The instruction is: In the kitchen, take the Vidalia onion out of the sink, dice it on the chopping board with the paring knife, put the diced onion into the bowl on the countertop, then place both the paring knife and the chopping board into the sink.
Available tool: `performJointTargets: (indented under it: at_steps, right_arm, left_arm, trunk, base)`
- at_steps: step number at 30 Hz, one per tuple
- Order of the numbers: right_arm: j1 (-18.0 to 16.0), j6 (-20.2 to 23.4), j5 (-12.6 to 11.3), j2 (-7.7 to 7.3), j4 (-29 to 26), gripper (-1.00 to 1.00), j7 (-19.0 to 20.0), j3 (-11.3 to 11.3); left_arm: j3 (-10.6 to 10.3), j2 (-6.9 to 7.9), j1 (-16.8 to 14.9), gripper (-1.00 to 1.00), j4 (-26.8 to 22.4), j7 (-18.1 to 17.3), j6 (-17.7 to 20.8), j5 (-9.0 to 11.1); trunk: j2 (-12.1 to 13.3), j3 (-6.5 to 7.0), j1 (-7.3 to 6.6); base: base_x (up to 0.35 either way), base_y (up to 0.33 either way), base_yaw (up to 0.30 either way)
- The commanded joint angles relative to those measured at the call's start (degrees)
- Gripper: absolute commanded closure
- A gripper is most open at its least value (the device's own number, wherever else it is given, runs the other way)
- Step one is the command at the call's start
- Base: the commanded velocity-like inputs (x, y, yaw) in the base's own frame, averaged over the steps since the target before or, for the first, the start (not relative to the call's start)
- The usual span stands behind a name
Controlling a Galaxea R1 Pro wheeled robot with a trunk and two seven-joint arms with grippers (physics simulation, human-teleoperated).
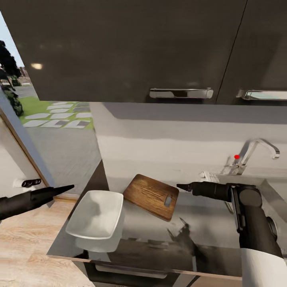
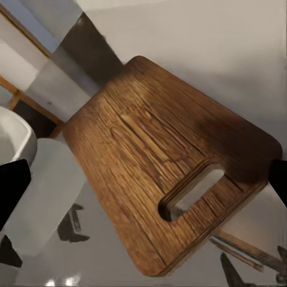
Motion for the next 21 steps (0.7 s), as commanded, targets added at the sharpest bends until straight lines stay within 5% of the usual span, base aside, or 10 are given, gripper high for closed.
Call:
performJointTargets:
  at_steps: [1, 4, 10, 12, 15, 21]
  right_arm:
    - [-0.06, 0.30, 1.65, 0.54, -0.22, -1.00, -0.38, 0.36]
    - [-0.06, 0.06, 5.80, 3.19, -0.77, -1.00, -5.40, 1.46]
    - [-0.06, -1.06, 8.03, 5.00, -1.08, -1.00, -12.53, 1.87]
    - [-0.06, -1.37, 8.29, 5.31, -1.09, -1.00, -19.53, 1.90]
    - [-0.06, -1.44, 7.94, 5.41, -1.08, -1.00, -22.08, 1.83]
    - [-0.06, -1.39, 7.88, 5.43, -1.09, -1.00, -22.43, 1.11]
  left_arm:
    - [-0.06, -0.73, -0.07, -1.00, -0.79, -0.22, 0.57, -0.06]
    - [-0.14, -3.81, -0.07, -1.00, -3.17, -0.22, 0.20, -0.16]
    - [-0.17, -5.67, 0.50, -1.00, -6.61, -0.22, -0.14, -0.01]
    - [-0.42, -6.08, 1.13, -1.00, -9.08, -0.22, 0.35, 0.97]
    - [-2.63, -6.23, 1.29, -1.00, -9.54, -0.22, 1.15, 3.04]
    - [-5.53, -6.31, 1.31, -1.00, -9.58, -0.22, 2.12, 3.28]
  trunk:
    - [-0.13, -0.12, 0.03]
    - [-0.13, -0.12, 0.03]
    - [-0.13, -0.12, 0.03]
    - [-0.13, -0.12, 0.03]
    - [-0.13, -0.12, 0.03]
    - [-0.13, -0.12, 0.03]
  base:
    - [-0.016, 0.013, 0.264]
    - [-0.065, 0.059, 0.277]
    - [-0.141, 0.176, 0.286]
    - [-0.169, 0.272, 0.273]
    - [-0.144, 0.302, 0.230]
    - [-0.053, 0.326, 0.180]
